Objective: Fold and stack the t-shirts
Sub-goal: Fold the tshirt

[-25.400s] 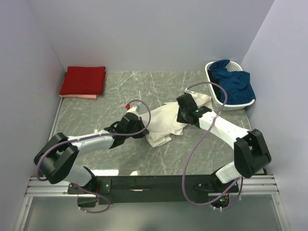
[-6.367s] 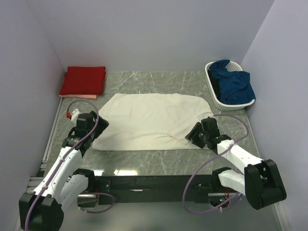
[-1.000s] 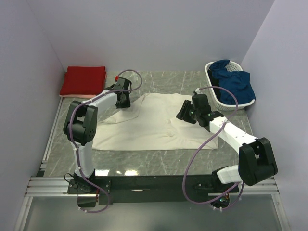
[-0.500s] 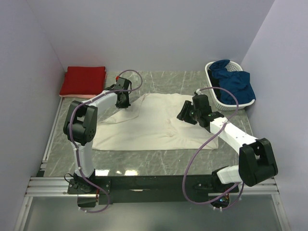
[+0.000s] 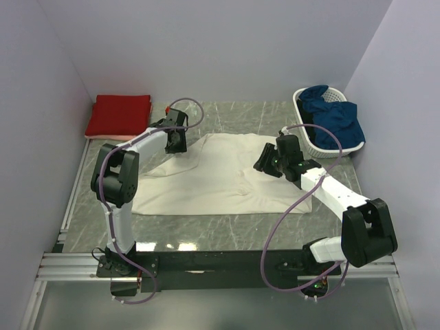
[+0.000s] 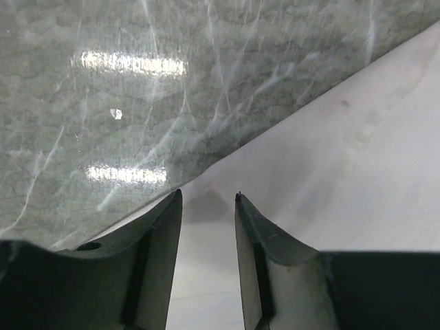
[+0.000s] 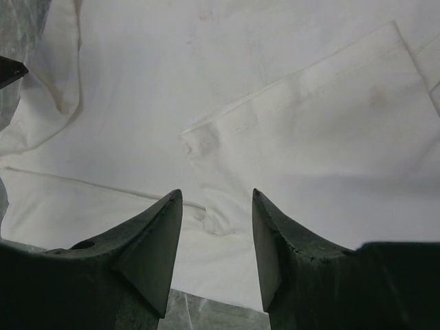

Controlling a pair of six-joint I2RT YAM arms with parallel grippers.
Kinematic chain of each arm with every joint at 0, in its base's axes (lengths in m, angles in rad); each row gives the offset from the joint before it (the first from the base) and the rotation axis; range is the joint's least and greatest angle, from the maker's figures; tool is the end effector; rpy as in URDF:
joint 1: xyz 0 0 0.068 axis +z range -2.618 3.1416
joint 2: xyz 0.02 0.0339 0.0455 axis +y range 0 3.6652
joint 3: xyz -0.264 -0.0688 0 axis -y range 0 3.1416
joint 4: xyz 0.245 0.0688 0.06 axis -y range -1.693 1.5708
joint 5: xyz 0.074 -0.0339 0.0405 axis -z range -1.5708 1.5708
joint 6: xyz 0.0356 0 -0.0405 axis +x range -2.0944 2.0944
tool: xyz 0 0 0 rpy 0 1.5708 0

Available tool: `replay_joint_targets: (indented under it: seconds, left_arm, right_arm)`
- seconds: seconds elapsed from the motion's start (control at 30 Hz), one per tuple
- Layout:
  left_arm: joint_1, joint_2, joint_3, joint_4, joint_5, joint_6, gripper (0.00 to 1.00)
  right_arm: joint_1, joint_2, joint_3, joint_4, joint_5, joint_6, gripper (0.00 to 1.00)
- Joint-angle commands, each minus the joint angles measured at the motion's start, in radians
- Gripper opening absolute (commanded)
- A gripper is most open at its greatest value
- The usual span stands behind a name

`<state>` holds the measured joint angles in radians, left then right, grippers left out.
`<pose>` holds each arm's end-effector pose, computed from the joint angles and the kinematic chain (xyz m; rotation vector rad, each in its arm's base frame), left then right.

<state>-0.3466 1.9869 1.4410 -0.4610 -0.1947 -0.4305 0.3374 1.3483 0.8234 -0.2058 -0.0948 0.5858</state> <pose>0.4025 -0.1381 0.1870 -0.1789 2.5430 -0.0493 0.2681 0.0976 0.2271 0.2435 2.3556 0.5715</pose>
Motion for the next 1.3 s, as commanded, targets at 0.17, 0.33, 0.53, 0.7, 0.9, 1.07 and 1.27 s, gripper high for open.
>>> replay_joint_targets:
  seconds: [0.17, 0.33, 0.53, 0.7, 0.9, 1.07, 1.27]
  left_arm:
    - [-0.002, 0.027, 0.062, -0.008, -0.020, 0.015, 0.42]
    - [-0.003, 0.041, 0.067, -0.008, -0.022, 0.016, 0.42]
    - [-0.012, 0.044, 0.070, -0.011, -0.017, 0.013, 0.35]
    - [-0.017, 0.030, 0.053, -0.005, -0.006, 0.007, 0.22]
    - [-0.017, -0.005, 0.035, -0.004, -0.002, 0.003, 0.07]
    - [-0.017, -0.036, 0.029, -0.004, 0.000, 0.001, 0.01]
    - [-0.017, -0.042, 0.033, -0.013, -0.008, 0.010, 0.01]
  right_arm:
    - [-0.015, -0.037, -0.015, 0.023, 0.003, -0.007, 0.52]
    - [-0.020, -0.041, -0.020, 0.025, 0.001, -0.007, 0.52]
    - [-0.026, -0.041, -0.027, 0.029, -0.003, -0.009, 0.52]
    - [-0.029, -0.043, -0.027, 0.029, -0.006, -0.007, 0.52]
    - [-0.032, -0.044, -0.027, 0.028, -0.008, -0.009, 0.52]
    - [-0.035, -0.047, -0.026, 0.029, -0.014, -0.007, 0.52]
    - [-0.041, -0.058, -0.029, 0.028, -0.016, -0.007, 0.52]
